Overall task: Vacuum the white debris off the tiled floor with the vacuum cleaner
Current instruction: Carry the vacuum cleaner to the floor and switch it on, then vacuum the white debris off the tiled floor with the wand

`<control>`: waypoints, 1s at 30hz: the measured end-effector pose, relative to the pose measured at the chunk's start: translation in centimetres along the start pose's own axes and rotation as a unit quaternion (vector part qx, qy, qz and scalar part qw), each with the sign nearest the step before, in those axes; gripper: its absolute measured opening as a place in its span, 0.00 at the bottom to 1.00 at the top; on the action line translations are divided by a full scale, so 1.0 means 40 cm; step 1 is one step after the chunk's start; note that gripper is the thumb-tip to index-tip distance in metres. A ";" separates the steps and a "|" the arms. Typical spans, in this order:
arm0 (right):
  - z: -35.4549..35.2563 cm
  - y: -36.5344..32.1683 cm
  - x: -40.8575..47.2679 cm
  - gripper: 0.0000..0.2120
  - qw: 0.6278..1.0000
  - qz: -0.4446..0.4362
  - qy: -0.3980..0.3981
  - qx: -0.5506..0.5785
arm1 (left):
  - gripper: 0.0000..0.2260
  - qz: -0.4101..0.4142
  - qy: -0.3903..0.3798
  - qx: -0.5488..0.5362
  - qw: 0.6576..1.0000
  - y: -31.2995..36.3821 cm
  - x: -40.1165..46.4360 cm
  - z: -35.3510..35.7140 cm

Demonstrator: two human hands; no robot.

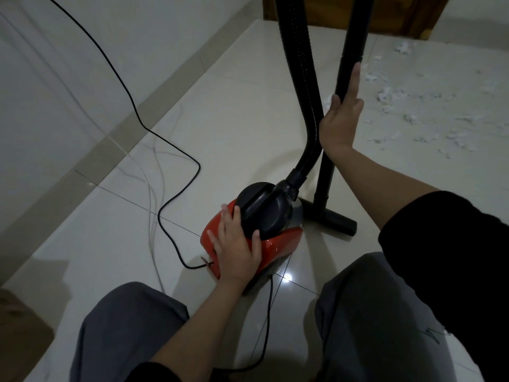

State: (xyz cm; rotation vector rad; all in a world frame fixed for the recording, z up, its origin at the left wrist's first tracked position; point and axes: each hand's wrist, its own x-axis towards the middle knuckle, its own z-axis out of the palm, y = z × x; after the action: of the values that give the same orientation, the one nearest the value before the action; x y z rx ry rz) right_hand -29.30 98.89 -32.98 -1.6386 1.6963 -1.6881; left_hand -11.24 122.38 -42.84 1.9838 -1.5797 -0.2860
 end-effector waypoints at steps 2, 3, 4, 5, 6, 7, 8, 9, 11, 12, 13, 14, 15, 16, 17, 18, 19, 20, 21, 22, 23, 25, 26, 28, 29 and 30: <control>-0.001 -0.002 0.001 0.27 1.000 0.002 -0.005 0.001 | 0.26 0.025 0.000 0.041 0.999 0.025 0.037 0.009; -0.002 -0.002 0.002 0.27 1.000 0.003 -0.007 0.002 | 0.25 0.037 0.006 0.058 0.998 0.033 0.052 0.016; -0.003 -0.001 0.003 0.28 1.000 0.003 -0.012 0.003 | 0.24 0.047 0.016 0.070 0.996 0.039 0.064 0.025; -0.005 -0.002 0.003 0.28 1.000 0.002 -0.019 0.003 | 0.22 0.053 0.025 0.076 0.995 0.045 0.076 0.031; -0.007 -0.003 0.003 0.28 1.000 0.001 -0.025 0.003 | 0.21 0.059 0.032 0.081 0.994 0.051 0.088 0.035; -0.011 -0.006 0.006 0.28 1.000 -0.002 -0.029 0.001 | 0.21 0.064 0.034 0.080 0.994 0.061 0.103 0.038; -0.014 -0.008 0.007 0.28 0.999 -0.005 -0.036 0.002 | 0.20 0.069 0.031 0.070 0.995 0.069 0.118 0.042; -0.018 -0.009 0.007 0.27 0.999 -0.008 -0.041 0.005 | 0.19 0.075 0.024 0.050 0.996 0.080 0.131 0.043; -0.027 -0.010 0.010 0.27 0.999 -0.018 -0.043 0.013 | 0.20 0.090 0.006 0.007 0.996 0.106 0.159 0.044; -0.031 -0.009 0.011 0.28 0.999 -0.017 -0.045 0.019 | 0.20 0.095 -0.002 -0.008 0.995 0.117 0.171 0.045; -0.034 -0.009 0.012 0.29 0.998 -0.014 -0.049 0.025 | 0.21 0.094 0.000 -0.023 0.995 0.128 0.181 0.045; -0.035 -0.011 0.016 0.30 0.998 -0.010 -0.053 0.032 | 0.22 0.090 0.004 -0.043 0.995 0.141 0.191 0.046; -0.036 -0.014 0.021 0.31 0.998 -0.004 -0.054 0.037 | 0.23 0.080 0.003 -0.075 0.994 0.157 0.203 0.045; -0.035 -0.021 0.029 0.32 0.998 -0.001 -0.052 0.040 | 0.25 0.069 -0.007 -0.114 0.991 0.176 0.219 0.043; -0.035 -0.030 0.039 0.32 0.998 -0.003 -0.048 0.042 | 0.28 0.063 -0.020 -0.154 0.986 0.199 0.238 0.037; -0.035 -0.042 0.051 0.32 0.998 -0.011 -0.044 0.044 | 0.30 0.073 -0.018 -0.186 0.980 0.225 0.261 0.030; -0.035 -0.053 0.064 0.31 0.998 -0.022 -0.042 0.044 | 0.31 0.090 -0.001 -0.204 0.975 0.255 0.287 0.018; -0.037 -0.065 0.076 0.31 0.998 -0.035 -0.043 0.043 | 0.32 0.109 0.021 -0.217 0.970 0.286 0.316 0.004; -0.040 -0.076 0.087 0.31 0.997 -0.044 -0.045 0.041 | 0.32 0.124 0.036 -0.227 0.965 0.319 0.346 -0.014; -0.042 -0.085 0.096 0.30 0.997 -0.050 -0.050 0.037 | 0.32 0.139 0.049 -0.237 0.960 0.352 0.375 -0.034; -0.045 -0.092 0.102 0.30 0.996 -0.054 -0.058 0.032 | 0.31 0.150 0.061 -0.245 0.956 0.382 0.402 -0.055; -0.056 -0.109 0.110 0.30 0.995 -0.055 -0.078 0.014 | 0.30 0.164 0.079 -0.258 0.949 0.439 0.447 -0.105; -0.064 -0.121 0.116 0.30 0.995 -0.054 -0.086 0.006 | 0.30 0.164 0.084 -0.265 0.946 0.465 0.465 -0.133; -0.078 -0.156 0.139 0.31 0.993 -0.057 -0.098 -0.006 | 0.29 0.153 0.088 -0.289 0.941 0.514 0.491 -0.193; -0.084 -0.179 0.158 0.31 0.993 -0.057 -0.100 -0.007 | 0.29 0.143 0.088 -0.303 0.938 0.537 0.502 -0.225; -0.090 -0.206 0.178 0.32 0.994 -0.052 -0.097 -0.004 | 0.30 0.135 0.089 -0.316 0.935 0.560 0.512 -0.258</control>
State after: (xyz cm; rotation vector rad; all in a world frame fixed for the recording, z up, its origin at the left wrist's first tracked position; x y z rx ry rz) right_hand -30.37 97.63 -21.63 -1.8586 1.5527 -1.5091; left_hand -18.73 103.30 -18.21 1.2510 -1.3934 -0.4272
